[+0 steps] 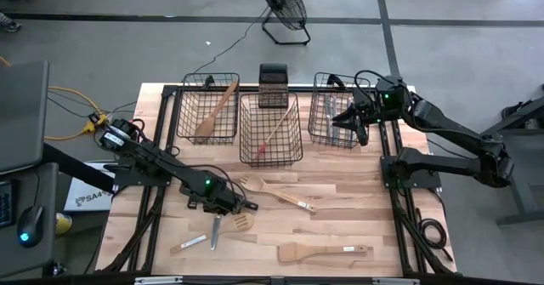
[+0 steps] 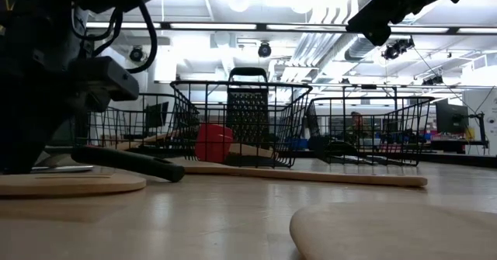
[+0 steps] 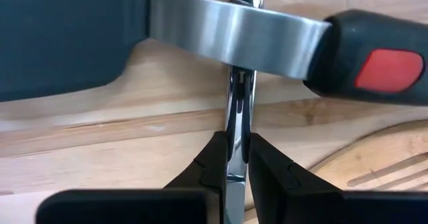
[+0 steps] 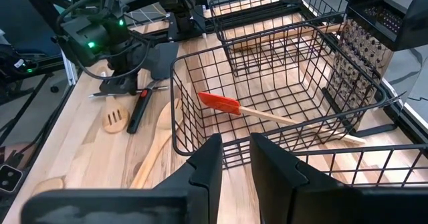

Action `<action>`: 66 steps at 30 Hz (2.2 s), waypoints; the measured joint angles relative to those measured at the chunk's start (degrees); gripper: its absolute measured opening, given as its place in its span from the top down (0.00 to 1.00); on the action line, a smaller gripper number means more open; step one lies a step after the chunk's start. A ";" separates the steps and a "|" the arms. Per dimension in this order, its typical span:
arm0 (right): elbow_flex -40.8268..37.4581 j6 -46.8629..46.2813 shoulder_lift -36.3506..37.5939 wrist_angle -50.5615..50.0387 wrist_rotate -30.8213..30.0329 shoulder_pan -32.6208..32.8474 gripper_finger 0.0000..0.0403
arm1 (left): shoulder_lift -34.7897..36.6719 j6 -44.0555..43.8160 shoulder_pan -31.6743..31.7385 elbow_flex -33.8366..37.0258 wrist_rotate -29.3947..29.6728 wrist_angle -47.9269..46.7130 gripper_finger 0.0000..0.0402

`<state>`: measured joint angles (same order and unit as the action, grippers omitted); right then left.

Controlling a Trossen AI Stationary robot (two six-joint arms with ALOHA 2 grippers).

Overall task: Pick & Place Kitchen Items
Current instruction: Put the silver table knife into the right wire basket

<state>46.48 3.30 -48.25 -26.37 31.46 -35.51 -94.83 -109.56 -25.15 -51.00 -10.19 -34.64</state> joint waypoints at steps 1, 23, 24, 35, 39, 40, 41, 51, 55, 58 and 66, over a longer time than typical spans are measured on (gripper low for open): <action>0.00 0.00 0.00 0.00 0.00 0.00 0.83 | 0.00 0.06 -0.02 0.02 -0.03 0.25 0.91; 0.00 0.01 0.00 0.00 -0.02 0.00 0.83 | 1.94 4.61 -0.06 0.04 -4.72 2.54 0.92; 0.00 0.00 0.00 0.00 -0.02 0.00 0.83 | 1.96 4.79 -0.07 0.04 -4.77 2.78 0.92; 0.00 0.01 0.00 0.00 -0.02 0.00 0.83 | 2.03 5.86 -0.04 0.02 -6.11 4.72 0.92; 0.00 0.01 0.00 0.00 -0.02 0.00 0.83 | 2.08 5.86 -0.02 0.02 -6.74 5.16 0.92; 0.00 0.00 0.00 0.00 -0.02 0.00 0.83 | 2.08 5.92 -0.02 0.02 -7.19 5.20 0.92; 0.00 0.00 0.00 0.00 -0.02 0.00 0.83 | 2.08 6.13 -0.02 0.02 -7.47 5.31 0.92; 0.00 0.00 0.00 0.00 -0.02 0.00 0.83 | 2.10 8.08 0.00 0.00 -7.63 9.96 0.92; 0.00 -0.01 0.00 0.00 -0.02 0.00 0.83 | 2.10 8.90 0.00 0.00 -7.65 11.28 0.92; 0.00 0.01 0.00 0.00 -0.02 0.00 0.83 | 2.10 9.33 0.00 -0.04 -7.65 11.84 0.92; 0.00 0.00 0.00 0.00 -0.03 0.00 0.83 | 2.10 10.36 0.02 -0.04 -9.05 12.42 0.92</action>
<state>46.48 3.29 -48.25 -26.37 31.43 -35.51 -92.73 -99.20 -25.12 -51.05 -19.24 -22.22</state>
